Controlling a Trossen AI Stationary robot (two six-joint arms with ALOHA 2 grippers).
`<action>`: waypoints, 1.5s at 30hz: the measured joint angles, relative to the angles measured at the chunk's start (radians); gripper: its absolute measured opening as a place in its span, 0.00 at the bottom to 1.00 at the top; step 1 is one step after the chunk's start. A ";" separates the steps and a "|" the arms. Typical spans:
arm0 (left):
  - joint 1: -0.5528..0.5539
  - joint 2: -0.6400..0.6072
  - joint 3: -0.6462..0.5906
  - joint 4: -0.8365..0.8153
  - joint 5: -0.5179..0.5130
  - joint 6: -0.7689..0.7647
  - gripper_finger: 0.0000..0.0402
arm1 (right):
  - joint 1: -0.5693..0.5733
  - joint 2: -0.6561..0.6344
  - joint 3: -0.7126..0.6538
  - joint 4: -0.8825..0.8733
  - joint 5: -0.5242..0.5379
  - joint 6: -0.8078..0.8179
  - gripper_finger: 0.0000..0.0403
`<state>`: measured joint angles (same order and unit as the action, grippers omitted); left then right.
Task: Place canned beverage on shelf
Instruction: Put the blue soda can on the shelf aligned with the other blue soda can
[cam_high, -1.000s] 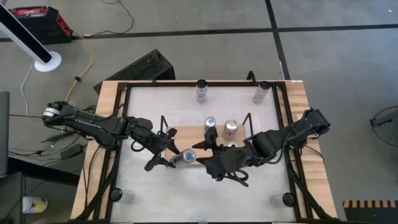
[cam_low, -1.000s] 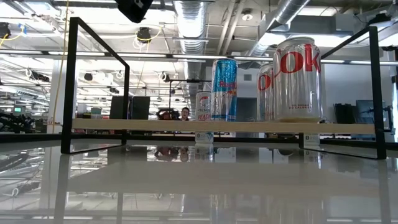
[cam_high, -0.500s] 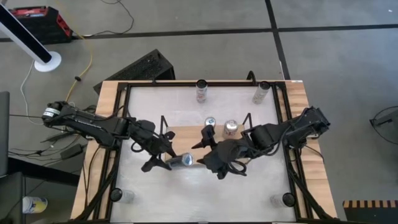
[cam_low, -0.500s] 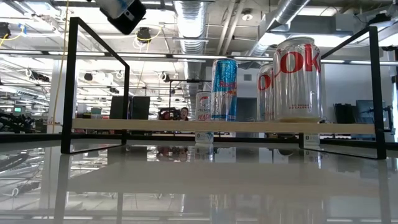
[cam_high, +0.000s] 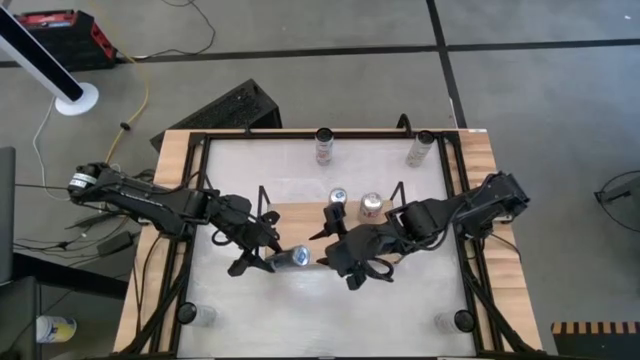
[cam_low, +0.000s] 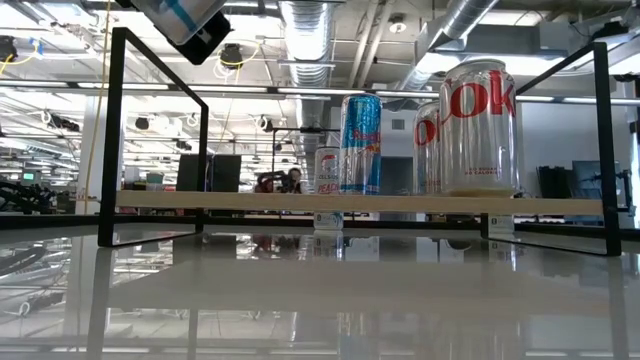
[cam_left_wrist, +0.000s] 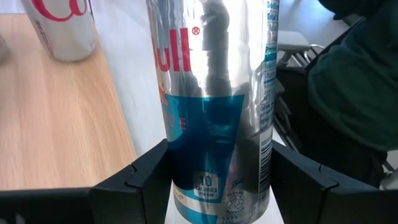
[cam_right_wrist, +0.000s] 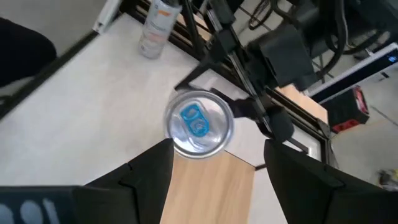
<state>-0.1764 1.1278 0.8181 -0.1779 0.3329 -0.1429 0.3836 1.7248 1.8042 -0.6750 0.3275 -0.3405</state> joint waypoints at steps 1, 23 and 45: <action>0.000 0.000 0.000 0.002 0.000 0.000 0.51 | 0.000 -0.001 0.000 0.001 -0.011 0.001 0.69; 0.000 0.000 0.000 0.005 0.001 0.002 0.51 | -0.034 0.034 0.000 0.050 -0.210 -0.033 0.96; 0.000 0.000 0.000 -0.003 0.020 -0.009 0.51 | -0.082 0.141 0.000 0.109 -0.194 -0.121 0.95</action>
<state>-0.1764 1.1278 0.8177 -0.1809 0.3525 -0.1520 0.3013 1.8654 1.8044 -0.5664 0.1335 -0.4610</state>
